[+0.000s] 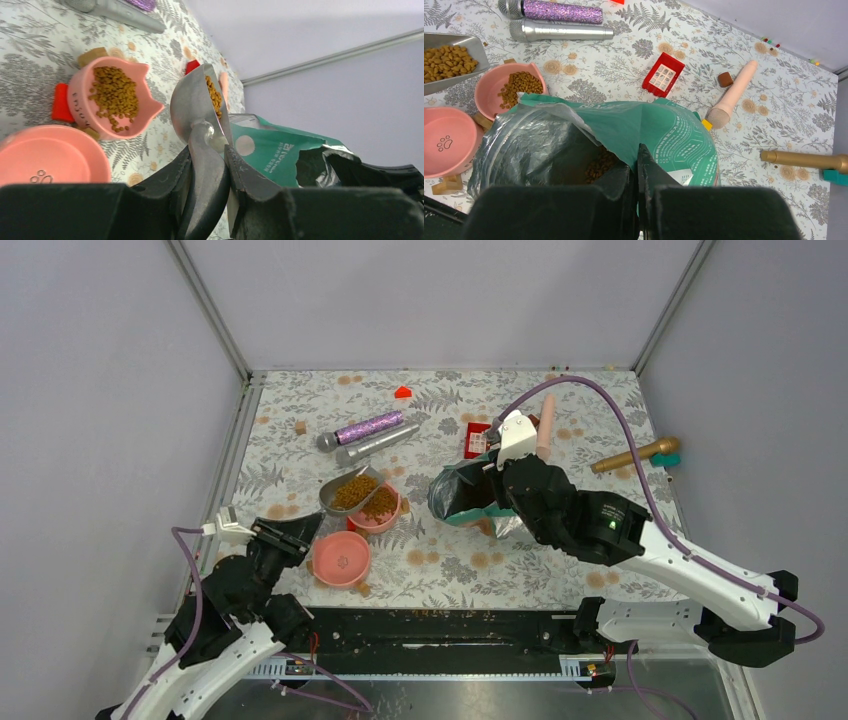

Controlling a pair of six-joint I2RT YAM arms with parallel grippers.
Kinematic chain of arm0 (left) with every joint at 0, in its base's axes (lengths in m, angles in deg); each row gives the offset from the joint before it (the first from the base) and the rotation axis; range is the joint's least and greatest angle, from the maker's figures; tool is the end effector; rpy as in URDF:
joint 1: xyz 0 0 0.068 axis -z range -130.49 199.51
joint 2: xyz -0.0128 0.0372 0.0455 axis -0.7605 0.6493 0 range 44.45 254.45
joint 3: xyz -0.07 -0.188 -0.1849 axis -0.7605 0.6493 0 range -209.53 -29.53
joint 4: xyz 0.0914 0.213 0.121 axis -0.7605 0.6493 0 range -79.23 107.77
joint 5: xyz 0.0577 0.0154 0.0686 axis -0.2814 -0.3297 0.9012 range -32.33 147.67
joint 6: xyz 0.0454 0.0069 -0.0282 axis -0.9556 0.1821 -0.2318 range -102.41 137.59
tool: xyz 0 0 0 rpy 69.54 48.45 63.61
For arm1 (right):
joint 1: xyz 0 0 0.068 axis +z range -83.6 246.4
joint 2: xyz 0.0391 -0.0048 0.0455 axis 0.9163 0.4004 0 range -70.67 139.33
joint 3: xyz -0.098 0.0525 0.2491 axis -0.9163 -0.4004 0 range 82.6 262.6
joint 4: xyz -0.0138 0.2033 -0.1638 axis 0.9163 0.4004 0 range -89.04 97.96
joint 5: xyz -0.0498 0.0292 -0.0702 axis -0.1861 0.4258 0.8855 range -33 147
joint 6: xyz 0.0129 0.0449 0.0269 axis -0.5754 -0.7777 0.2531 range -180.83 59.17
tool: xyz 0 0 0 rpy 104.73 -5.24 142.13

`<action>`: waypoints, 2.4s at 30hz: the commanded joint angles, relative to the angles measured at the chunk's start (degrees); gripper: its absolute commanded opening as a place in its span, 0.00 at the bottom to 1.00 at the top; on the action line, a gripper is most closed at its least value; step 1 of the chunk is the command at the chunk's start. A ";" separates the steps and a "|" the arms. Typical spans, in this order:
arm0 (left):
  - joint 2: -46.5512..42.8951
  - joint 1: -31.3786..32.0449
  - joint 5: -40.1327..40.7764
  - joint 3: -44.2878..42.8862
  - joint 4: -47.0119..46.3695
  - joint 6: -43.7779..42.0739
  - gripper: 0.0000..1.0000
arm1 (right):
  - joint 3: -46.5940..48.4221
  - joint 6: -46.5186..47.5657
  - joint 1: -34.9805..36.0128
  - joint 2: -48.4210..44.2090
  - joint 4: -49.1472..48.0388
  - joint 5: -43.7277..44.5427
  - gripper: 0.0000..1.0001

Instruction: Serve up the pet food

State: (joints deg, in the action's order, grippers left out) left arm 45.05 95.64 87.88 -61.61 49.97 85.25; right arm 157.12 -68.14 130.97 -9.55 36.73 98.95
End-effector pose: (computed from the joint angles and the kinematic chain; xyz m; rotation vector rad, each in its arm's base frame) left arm 0.0389 -0.0146 0.2813 -0.7322 1.6419 -1.0224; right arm 0.1116 0.1793 0.4215 -0.4572 1.8033 0.1491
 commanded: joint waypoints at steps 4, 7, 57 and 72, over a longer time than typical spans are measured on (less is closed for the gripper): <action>9.35 -0.21 5.08 -6.61 2.20 -0.14 0.00 | -0.60 0.72 -0.19 -2.32 -5.24 3.21 0.00; 12.98 -0.17 5.46 -6.96 2.26 0.50 0.00 | -0.84 0.88 -0.24 -2.02 -5.21 3.30 0.00; 35.80 -0.19 8.93 -16.31 12.72 1.70 0.00 | -2.10 3.95 -0.42 -0.23 -5.19 5.14 0.00; 36.89 -0.21 8.85 -18.56 15.65 0.78 0.00 | -2.10 4.15 -0.85 -0.04 -5.20 4.80 0.00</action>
State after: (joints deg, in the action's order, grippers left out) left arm 81.77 95.62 94.75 -76.73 67.52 87.02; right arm 154.91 -65.15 131.00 -9.66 33.26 100.04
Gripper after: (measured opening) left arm 0.250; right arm 0.022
